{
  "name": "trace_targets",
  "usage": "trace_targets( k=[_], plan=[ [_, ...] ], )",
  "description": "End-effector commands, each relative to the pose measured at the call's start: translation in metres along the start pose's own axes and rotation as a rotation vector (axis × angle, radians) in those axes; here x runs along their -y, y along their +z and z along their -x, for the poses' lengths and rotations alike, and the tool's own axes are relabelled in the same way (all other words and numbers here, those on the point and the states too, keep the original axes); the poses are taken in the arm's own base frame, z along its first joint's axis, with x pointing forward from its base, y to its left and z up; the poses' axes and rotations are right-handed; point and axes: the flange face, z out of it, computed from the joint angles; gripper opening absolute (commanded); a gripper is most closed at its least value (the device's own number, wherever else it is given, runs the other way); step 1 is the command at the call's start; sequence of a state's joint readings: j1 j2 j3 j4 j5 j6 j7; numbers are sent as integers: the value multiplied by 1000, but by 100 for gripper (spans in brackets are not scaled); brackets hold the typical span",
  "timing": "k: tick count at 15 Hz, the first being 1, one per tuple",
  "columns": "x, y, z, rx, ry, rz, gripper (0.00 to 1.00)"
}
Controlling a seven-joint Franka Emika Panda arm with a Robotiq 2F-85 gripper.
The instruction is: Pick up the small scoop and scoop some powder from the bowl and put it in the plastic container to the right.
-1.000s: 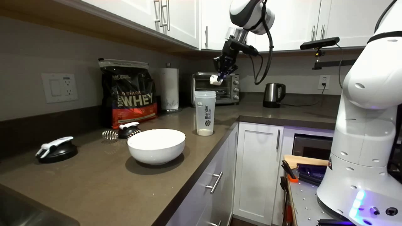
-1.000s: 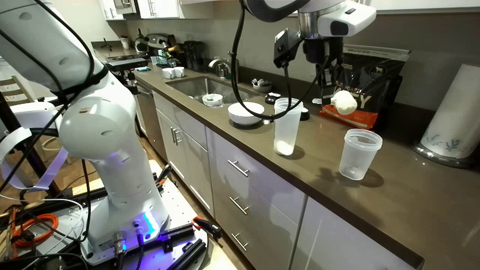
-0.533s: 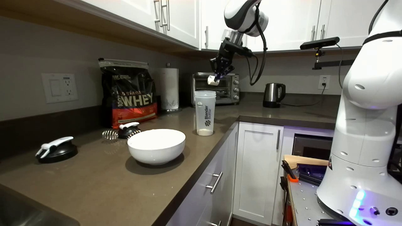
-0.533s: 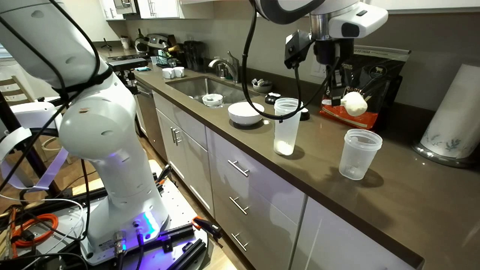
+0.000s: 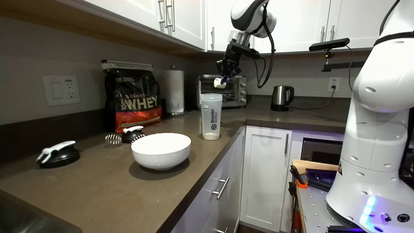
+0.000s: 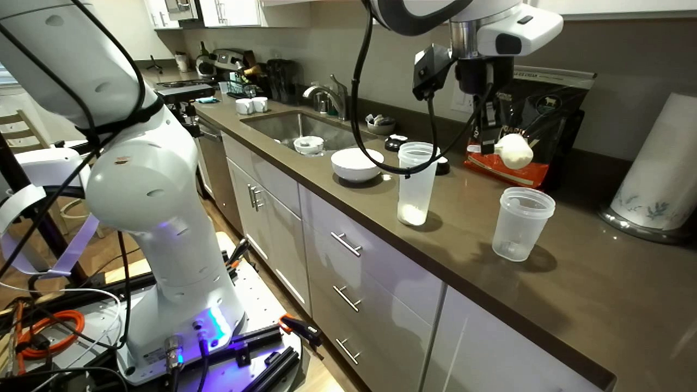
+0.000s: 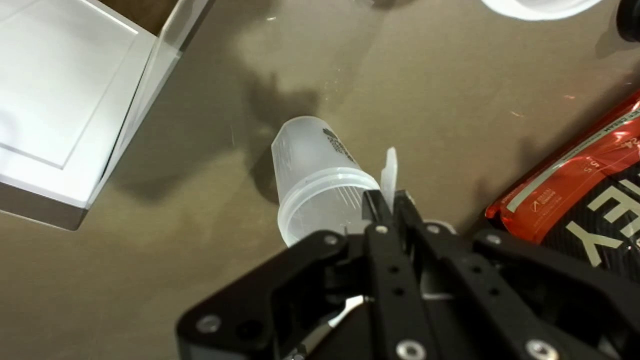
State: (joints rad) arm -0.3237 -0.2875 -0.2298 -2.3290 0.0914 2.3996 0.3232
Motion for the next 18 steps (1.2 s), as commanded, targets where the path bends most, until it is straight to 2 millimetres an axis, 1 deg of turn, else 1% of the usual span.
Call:
trace_targets(
  k=[1,12,13,18],
  plan=[
    [0,0,-1,1,0,0,6],
    [0,0,-1,1,0,0,6],
    [0,0,-1,1,0,0,3],
    [1,9,-6,13,7,5,3]
  ],
)
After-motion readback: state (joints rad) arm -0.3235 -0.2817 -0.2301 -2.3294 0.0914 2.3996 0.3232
